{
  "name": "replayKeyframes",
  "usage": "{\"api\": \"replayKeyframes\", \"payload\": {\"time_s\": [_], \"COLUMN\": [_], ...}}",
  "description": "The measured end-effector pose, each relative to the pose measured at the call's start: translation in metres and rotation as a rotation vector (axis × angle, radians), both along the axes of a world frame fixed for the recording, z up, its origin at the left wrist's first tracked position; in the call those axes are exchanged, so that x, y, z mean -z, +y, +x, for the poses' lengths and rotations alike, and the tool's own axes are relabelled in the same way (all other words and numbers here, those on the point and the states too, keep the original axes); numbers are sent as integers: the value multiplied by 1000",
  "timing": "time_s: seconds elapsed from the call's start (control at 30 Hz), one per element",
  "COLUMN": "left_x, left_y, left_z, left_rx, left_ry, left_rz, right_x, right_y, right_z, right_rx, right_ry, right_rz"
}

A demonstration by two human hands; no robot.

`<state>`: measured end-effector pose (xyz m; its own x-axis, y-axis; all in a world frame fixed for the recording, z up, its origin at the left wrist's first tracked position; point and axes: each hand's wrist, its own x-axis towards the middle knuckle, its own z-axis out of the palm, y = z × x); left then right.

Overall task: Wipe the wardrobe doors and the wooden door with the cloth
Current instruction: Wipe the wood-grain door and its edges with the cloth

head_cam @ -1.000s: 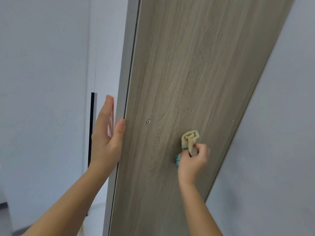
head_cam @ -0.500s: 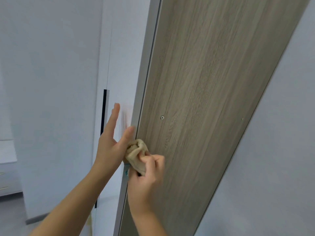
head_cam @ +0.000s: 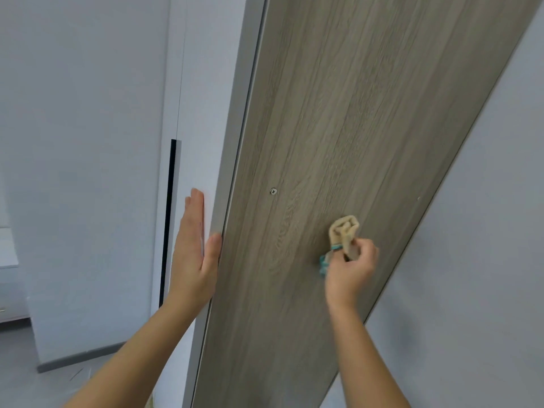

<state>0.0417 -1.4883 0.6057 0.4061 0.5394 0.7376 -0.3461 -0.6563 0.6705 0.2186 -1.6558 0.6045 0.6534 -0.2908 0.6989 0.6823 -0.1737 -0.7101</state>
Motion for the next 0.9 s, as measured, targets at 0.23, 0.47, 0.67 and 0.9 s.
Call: {"api": "replayKeyframes", "payload": {"time_s": [0.23,0.47,0.67,0.9], "left_x": [4,6,6,5], "left_y": [0,-1,0,-1], "left_z": [4,7,8,7], "left_rx": [-67,-106,-123,-128], "left_ry": [-21,-23,-27,-22], "left_rz": [28,37,47,39], "right_x": [-17,-38,-32,-11], "right_y": [-56,-92,-90,-78], "right_z": [104,163,164,128], "right_rx": [205,264,258,257], "right_ry": [267,507,523,464], "right_rz": [-20,58,105,29]}}
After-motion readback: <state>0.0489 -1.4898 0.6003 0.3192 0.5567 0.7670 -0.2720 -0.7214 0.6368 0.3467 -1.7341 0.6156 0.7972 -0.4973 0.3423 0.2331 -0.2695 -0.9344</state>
